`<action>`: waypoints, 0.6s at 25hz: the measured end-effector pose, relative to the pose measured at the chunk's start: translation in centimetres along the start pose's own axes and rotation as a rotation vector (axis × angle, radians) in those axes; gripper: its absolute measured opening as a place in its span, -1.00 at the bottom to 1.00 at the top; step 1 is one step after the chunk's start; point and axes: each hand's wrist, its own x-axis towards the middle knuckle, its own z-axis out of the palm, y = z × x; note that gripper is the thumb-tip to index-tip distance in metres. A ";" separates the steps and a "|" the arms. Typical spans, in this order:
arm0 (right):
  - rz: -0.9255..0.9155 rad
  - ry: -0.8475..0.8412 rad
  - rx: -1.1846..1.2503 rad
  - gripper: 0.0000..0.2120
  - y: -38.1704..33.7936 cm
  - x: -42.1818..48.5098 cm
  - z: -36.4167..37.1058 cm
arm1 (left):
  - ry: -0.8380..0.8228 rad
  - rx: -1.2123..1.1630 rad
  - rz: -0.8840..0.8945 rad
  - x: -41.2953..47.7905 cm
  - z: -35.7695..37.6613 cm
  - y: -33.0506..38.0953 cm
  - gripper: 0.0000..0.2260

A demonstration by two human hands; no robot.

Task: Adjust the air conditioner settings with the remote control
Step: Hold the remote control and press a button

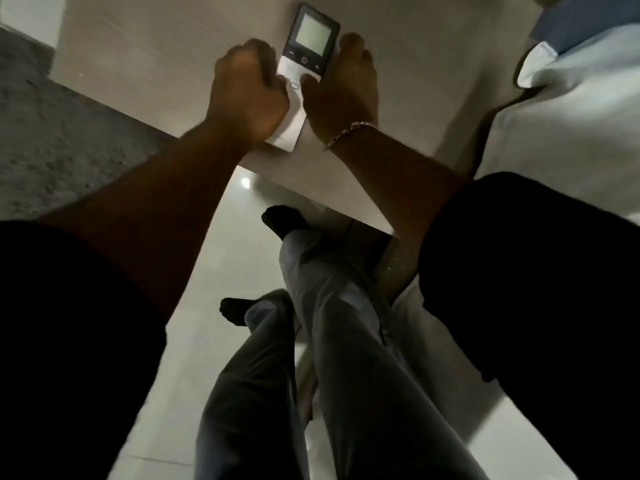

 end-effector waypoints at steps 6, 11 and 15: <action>0.296 -0.023 0.213 -0.69 -0.6 1.6 1.8 | -0.016 -0.115 -0.264 1.2 1.8 1.1 -0.73; 0.157 -0.229 0.219 -0.73 -2.0 -0.6 1.7 | -0.050 -0.553 -0.644 -0.6 -0.7 -0.9 -0.77; -0.022 -0.330 0.170 -0.71 -6.1 -3.8 1.6 | 0.064 -0.626 -0.660 -4.2 -5.8 -2.7 -0.79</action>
